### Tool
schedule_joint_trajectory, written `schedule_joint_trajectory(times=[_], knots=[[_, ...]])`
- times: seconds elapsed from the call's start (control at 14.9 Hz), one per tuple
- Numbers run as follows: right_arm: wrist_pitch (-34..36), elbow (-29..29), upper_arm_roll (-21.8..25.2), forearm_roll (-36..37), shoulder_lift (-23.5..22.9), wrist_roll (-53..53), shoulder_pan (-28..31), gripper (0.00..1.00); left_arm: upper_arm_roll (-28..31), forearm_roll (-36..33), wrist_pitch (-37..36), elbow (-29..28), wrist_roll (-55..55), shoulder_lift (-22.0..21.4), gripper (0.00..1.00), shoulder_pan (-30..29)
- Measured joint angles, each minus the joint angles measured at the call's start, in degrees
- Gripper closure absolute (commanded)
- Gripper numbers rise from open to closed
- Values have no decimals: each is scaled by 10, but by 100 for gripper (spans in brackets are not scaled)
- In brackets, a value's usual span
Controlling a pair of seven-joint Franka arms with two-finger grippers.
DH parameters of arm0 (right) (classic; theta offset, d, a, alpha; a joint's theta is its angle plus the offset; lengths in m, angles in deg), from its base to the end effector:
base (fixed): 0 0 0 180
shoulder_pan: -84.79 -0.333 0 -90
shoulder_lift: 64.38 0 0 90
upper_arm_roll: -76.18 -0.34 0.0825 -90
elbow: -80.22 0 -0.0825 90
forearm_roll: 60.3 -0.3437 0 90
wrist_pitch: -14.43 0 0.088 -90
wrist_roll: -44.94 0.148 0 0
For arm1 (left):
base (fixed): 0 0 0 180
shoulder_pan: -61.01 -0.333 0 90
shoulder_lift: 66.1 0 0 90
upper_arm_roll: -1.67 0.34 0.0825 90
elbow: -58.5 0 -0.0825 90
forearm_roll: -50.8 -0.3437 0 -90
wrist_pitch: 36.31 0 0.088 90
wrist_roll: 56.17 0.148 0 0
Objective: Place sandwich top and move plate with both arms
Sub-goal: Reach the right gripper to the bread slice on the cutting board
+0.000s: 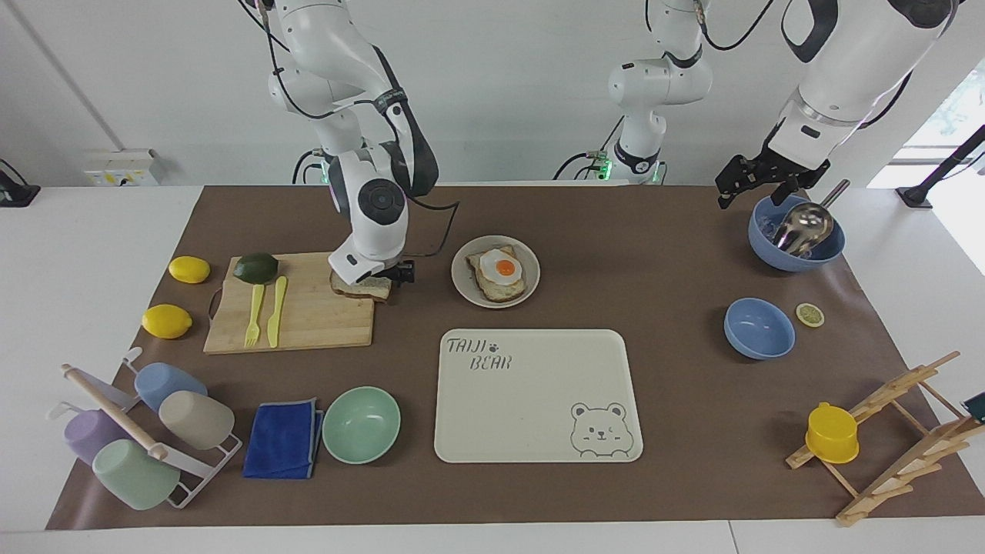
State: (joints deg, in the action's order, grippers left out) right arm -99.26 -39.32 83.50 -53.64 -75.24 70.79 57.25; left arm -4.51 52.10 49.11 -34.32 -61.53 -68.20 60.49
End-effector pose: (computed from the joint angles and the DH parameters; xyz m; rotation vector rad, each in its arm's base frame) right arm 0.4752 0.1637 0.3259 2.8970 -0.0538 -0.3201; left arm 0.4859 -0.0527 0.5984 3.1284 -0.0090 -0.1473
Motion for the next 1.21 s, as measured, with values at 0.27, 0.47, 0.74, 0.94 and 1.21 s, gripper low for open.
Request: schedule_joint_trajectory(times=[0.27, 0.47, 0.74, 0.94, 1.21], knots=[[-7, -19, -1, 0, -2, 10, -18, 0, 0, 0, 0, 0, 0, 0, 0, 0], [-11, -27, -1, 17, -6, 10, -18, 0, 0, 0, 0, 0, 0, 0, 0, 0], [-11, -29, -1, 40, -10, 10, -19, 8, 0, 0, 0, 0, 0, 0, 0, 0], [-10, -29, -1, 42, -12, 10, -22, 61, 0, 0, 0, 0, 0, 0, 0, 0], [-1, -26, -1, 50, -8, 10, -30, 100, 0, 0, 0, 0, 0, 0, 0, 0]])
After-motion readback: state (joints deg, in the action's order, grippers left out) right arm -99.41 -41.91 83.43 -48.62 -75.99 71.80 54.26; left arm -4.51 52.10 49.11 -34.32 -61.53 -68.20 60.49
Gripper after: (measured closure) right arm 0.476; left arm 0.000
